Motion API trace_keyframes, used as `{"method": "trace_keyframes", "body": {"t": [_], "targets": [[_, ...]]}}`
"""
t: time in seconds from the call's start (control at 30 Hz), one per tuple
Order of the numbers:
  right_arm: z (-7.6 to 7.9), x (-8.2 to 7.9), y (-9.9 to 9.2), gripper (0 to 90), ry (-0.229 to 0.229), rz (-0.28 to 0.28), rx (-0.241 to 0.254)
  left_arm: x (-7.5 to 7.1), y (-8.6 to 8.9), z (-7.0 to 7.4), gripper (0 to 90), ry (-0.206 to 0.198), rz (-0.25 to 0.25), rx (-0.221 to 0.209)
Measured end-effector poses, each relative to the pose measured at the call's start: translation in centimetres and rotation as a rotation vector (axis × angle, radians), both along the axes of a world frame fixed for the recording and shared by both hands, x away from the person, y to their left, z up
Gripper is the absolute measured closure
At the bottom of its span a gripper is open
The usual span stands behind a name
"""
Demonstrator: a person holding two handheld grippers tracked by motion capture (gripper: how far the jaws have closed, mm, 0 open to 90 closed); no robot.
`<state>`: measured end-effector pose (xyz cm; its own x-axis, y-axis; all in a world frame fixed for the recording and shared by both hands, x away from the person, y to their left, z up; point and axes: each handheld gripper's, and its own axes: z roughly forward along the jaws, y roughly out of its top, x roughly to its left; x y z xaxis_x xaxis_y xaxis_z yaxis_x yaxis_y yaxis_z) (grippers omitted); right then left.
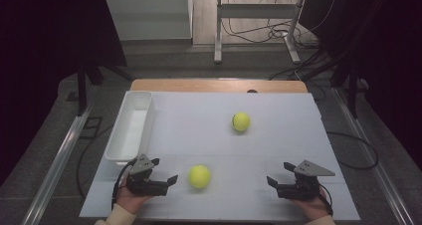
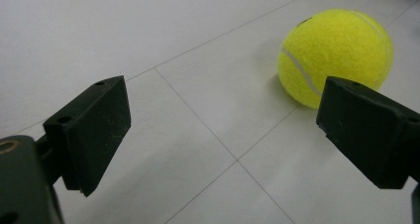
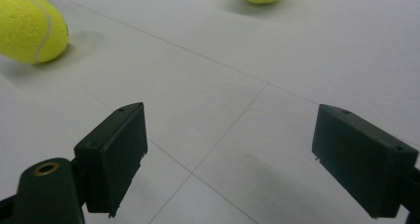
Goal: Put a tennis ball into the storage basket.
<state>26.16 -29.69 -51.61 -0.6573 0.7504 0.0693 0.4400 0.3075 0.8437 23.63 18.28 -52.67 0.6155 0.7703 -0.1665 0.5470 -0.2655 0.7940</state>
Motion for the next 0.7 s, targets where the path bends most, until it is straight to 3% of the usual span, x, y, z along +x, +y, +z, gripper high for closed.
{"method": "trace_keyframes", "body": {"t": [0.33, 0.7], "targets": [[-0.15, 0.85, 0.3, 14.8, 0.007, 0.016, -0.017, -0.22, 0.13, -0.14, 8.0, 0.001, 0.0, 0.004], [-0.16, 0.45, 0.5, 15.1, 0.012, 0.026, -0.017, 0.07, -0.31, -0.08, 9.1, -0.001, -0.012, 0.003]]}}
